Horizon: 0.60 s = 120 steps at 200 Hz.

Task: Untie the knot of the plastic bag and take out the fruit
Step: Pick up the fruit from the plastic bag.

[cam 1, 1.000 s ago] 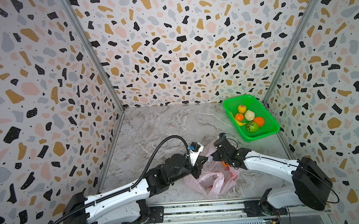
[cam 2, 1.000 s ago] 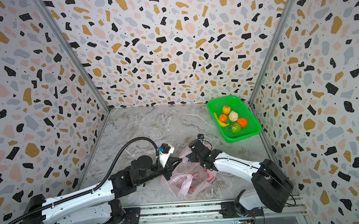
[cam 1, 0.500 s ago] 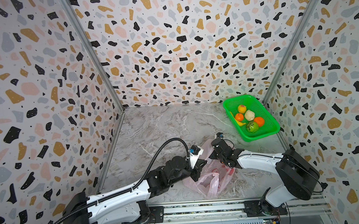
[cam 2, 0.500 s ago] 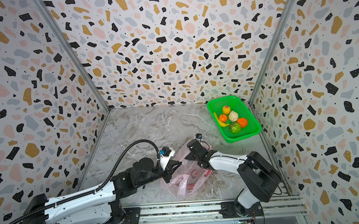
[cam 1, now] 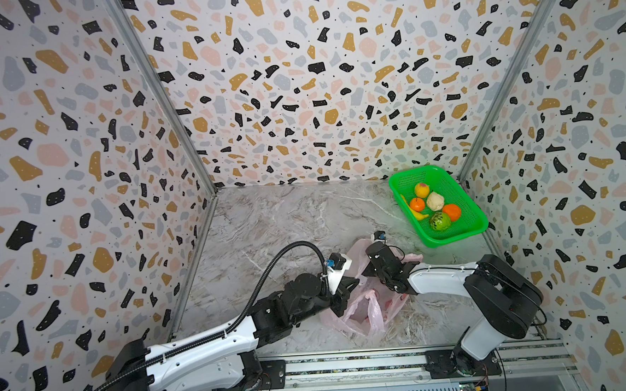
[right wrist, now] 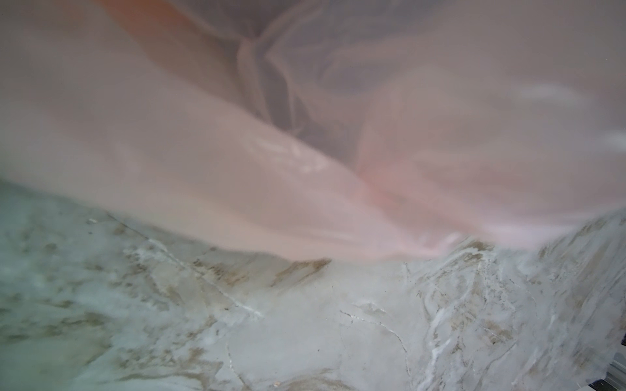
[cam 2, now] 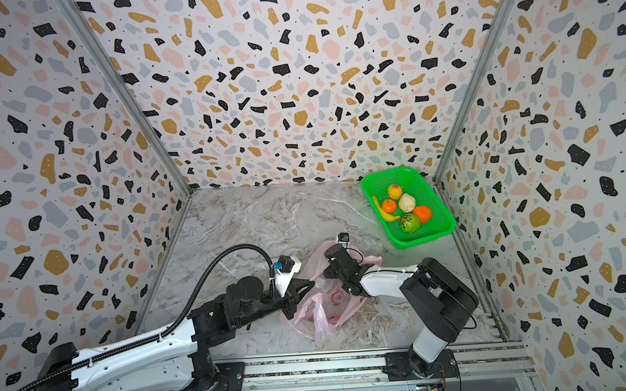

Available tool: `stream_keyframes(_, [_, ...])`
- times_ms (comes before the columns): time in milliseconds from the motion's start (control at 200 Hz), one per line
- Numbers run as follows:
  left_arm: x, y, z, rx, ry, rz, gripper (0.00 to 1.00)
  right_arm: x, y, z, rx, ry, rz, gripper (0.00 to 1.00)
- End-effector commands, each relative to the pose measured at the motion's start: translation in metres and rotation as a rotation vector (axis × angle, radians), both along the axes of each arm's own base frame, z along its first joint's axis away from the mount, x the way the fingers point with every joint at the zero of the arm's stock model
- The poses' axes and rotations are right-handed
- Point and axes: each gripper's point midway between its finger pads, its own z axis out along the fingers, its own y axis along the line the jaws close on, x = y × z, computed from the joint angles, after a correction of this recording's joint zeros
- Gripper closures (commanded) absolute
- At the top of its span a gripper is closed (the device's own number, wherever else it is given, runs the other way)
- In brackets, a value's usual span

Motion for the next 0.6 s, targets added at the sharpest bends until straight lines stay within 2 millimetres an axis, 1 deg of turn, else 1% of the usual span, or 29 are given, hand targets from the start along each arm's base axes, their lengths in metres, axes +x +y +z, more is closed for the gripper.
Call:
stream_keyframes(0, [0.007, 0.005, 0.009, -0.019, -0.041, 0.050, 1.00, -0.010, -0.001, 0.016, -0.018, -0.021, 0.043, 0.63])
stream_keyframes(110, [0.017, 0.010, 0.005, 0.013, -0.070, 0.104, 1.00, -0.026, 0.010, 0.028, 0.003, -0.004, 0.124, 0.63])
stream_keyframes(265, [0.028, 0.017, 0.011, 0.019, -0.129, 0.172, 1.00, -0.055, 0.023, 0.046, 0.059, 0.033, 0.225, 0.63])
stream_keyframes(340, [0.031, 0.019, 0.014, 0.011, -0.142, 0.191, 1.00, -0.068, 0.026, 0.053, 0.078, 0.055, 0.266, 0.63])
stream_keyframes(410, [0.033, 0.021, 0.016, 0.001, -0.151, 0.208, 1.00, -0.079, 0.027, 0.061, 0.088, 0.069, 0.295, 0.63])
stream_keyframes(596, [0.035, 0.029, 0.018, 0.007, -0.174, 0.234, 1.00, -0.099, 0.022, 0.093, 0.128, 0.067, 0.359, 0.63])
